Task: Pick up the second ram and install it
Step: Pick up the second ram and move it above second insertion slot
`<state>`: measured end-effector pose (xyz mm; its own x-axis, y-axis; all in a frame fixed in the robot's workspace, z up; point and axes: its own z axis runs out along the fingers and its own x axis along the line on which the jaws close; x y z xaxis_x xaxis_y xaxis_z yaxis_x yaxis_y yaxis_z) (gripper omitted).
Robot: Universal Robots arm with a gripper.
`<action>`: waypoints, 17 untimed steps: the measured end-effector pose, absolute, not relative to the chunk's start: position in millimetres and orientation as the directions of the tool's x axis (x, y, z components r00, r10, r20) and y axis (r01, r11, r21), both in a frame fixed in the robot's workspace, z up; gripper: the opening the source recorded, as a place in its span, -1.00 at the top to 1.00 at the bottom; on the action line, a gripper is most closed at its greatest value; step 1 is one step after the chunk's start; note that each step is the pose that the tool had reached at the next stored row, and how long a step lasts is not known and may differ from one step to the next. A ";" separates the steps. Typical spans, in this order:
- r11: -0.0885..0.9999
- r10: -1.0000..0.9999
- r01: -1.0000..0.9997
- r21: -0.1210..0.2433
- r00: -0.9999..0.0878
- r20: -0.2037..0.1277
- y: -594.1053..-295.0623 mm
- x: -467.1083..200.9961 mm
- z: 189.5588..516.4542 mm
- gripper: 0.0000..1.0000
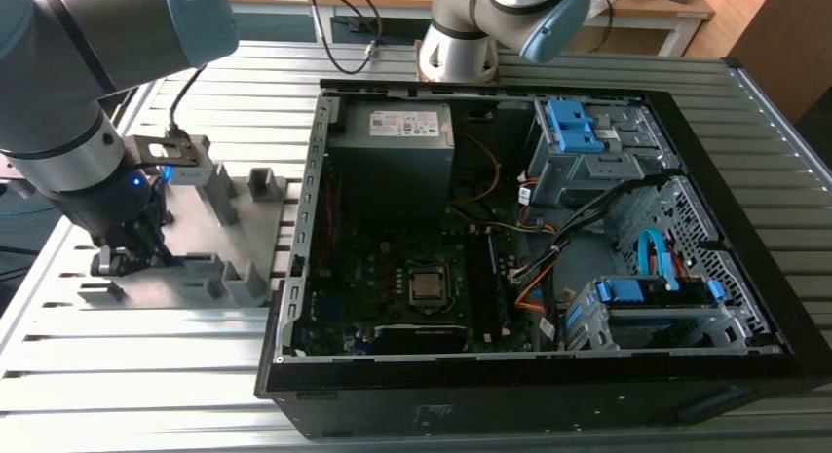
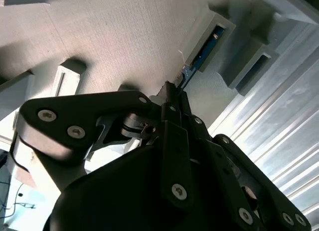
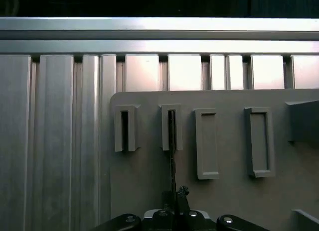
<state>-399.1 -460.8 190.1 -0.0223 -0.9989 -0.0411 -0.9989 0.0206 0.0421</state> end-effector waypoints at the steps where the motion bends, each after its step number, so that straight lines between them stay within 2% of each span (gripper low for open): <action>1: 0.014 -0.999 -0.999 0.042 -0.016 -0.041 -460.8 -399.0 190.1 0.73; 17: 0.012 -0.999 -0.999 0.042 -0.014 -0.051 -460.8 -399.1 198.8 0.73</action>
<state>-399.1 -460.8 198.8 -0.0142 -0.9986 -0.0513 -0.9990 0.0120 0.0422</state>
